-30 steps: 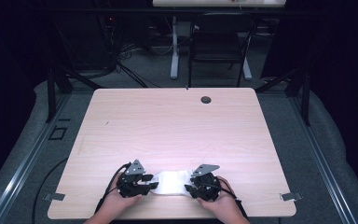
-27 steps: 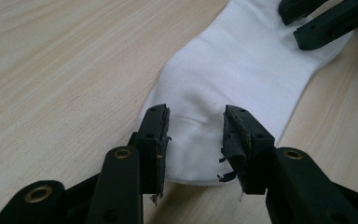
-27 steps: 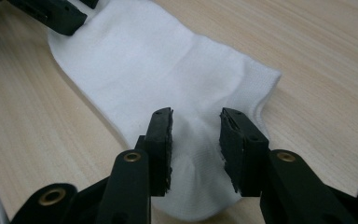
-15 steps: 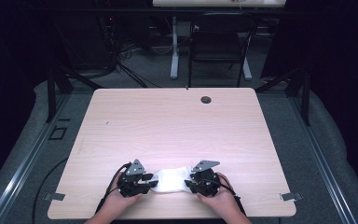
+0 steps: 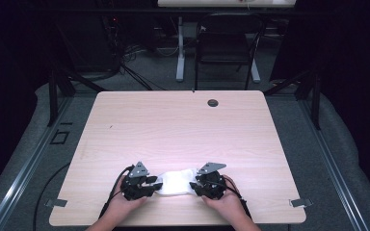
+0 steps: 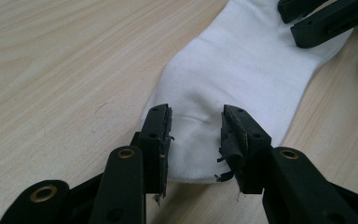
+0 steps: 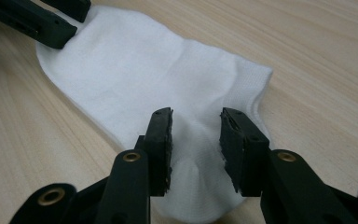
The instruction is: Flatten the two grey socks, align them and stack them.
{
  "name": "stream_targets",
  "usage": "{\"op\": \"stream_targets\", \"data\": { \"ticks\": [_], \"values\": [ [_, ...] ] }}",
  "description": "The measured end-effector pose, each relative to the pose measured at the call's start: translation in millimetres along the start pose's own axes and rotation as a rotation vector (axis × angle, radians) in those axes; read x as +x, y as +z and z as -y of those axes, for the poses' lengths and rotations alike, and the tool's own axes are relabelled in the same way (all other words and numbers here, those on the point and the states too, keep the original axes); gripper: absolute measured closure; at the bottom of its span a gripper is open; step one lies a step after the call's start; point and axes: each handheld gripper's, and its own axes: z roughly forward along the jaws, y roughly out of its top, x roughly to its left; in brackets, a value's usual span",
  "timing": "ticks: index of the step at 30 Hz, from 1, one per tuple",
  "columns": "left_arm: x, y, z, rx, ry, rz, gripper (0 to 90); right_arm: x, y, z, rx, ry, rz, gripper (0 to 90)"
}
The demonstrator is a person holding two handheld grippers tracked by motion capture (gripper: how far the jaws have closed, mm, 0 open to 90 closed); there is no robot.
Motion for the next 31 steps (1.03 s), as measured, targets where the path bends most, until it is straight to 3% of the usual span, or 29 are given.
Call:
{"op": "stream_targets", "data": {
  "ticks": [5,11,16,19,27,28,31],
  "values": [
    [0.3,-3.0,-1.4,-0.015,-0.01,-0.003,56.2,-0.3,-2.6,-0.7,-0.011,-0.001,-0.005,61.0],
    [4.4,-12.9,-3.9,-0.053,-0.028,-0.01,52.2,-3.5,-11.1,-1.8,-0.068,0.024,-0.009,58.5],
    [16.8,-23.4,-3.2,-0.082,-0.063,-0.03,49.3,-12.3,-21.3,0.2,-0.117,0.073,0.005,56.0],
    [20.9,-25.9,-2.4,-0.092,-0.08,-0.044,48.4,-16.4,-24.4,1.1,-0.116,0.071,0.016,55.4],
    [39.1,-31.1,2.3,-0.102,-0.165,-0.077,46.9,-34.3,-33.5,7.9,-0.148,0.131,0.072,53.3],
    [41.8,-31.5,3.2,-0.105,-0.178,-0.082,46.7,-40.3,-34.9,10.9,-0.168,0.175,0.068,53.0],
    [43.4,-31.9,3.5,-0.114,-0.185,-0.083,46.5,-46.9,-36.7,13.9,-0.193,0.22,0.062,52.4]
  ]
}}
